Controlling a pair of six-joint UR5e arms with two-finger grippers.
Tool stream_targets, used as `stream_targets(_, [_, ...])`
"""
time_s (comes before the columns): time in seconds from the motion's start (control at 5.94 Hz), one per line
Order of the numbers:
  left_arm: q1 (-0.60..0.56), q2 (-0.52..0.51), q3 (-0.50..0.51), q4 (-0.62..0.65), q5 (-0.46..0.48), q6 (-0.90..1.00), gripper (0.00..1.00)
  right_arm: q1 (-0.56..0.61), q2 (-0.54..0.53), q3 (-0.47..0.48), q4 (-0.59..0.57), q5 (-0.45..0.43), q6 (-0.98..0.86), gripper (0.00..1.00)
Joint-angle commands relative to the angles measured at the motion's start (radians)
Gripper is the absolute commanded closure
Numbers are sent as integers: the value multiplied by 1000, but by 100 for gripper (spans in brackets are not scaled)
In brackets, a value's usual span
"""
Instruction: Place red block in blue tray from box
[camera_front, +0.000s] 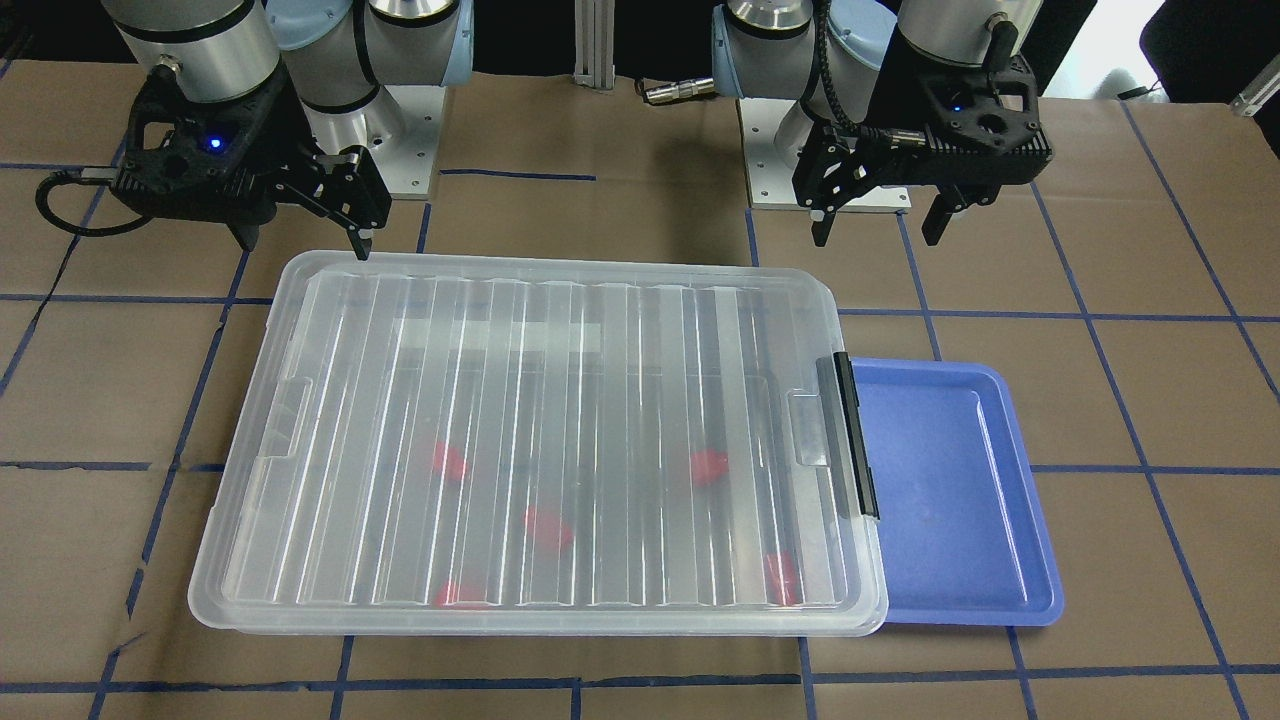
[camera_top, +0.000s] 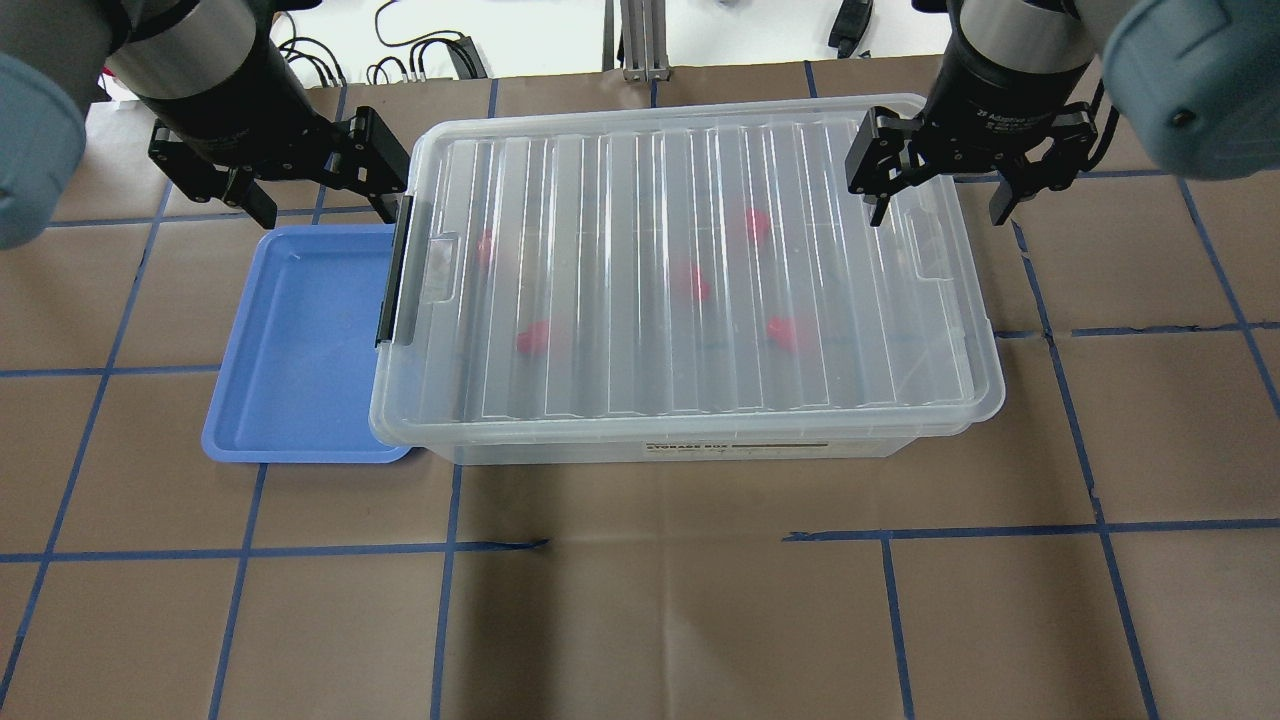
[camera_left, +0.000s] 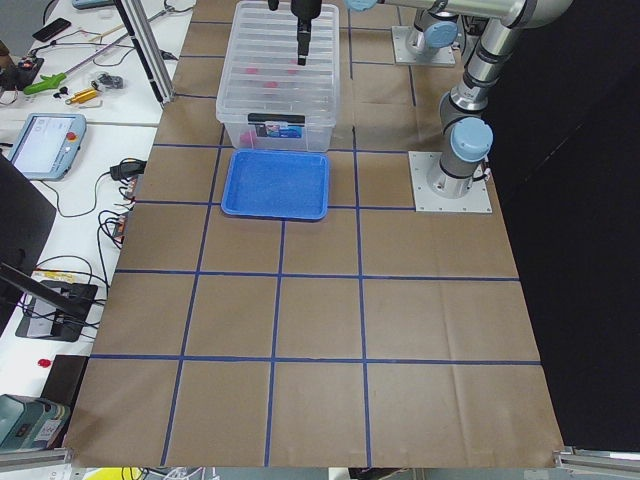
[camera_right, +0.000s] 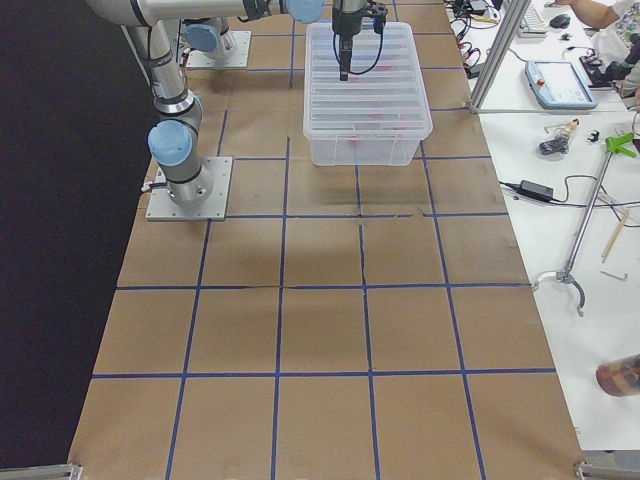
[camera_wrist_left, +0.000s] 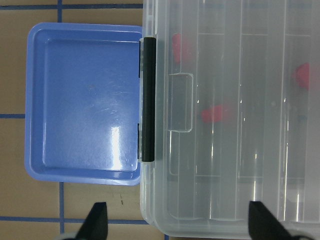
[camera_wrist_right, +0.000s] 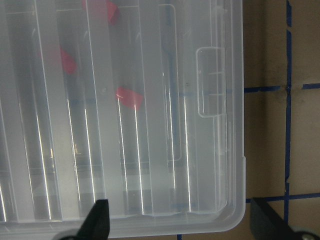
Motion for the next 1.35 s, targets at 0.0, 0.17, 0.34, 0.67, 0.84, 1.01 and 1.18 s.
stream_targets(0.0, [0,0,0,0,0,0,2,0,-4,4,3,-1,1,0])
stream_targets(0.17, [0,0,0,3,0,0,2,-3,-18,-9,1,1,-12,0])
stream_targets(0.34, [0,0,2,3,0,0,2,0,-43,4,10,3,-12,0])
stream_targets(0.67, [0,0,0,3,0,0,2,-2,-41,6,5,15,-15,0])
stream_targets(0.84, [0,0,0,3,0,0,2,-2,-44,6,21,16,-12,0])
stream_targets(1.01, [0,0,2,3,0,0,2,-2,-46,4,73,19,-10,0])
stream_targets(1.18, [0,0,2,3,0,0,2,-11,-55,-9,149,16,-10,0])
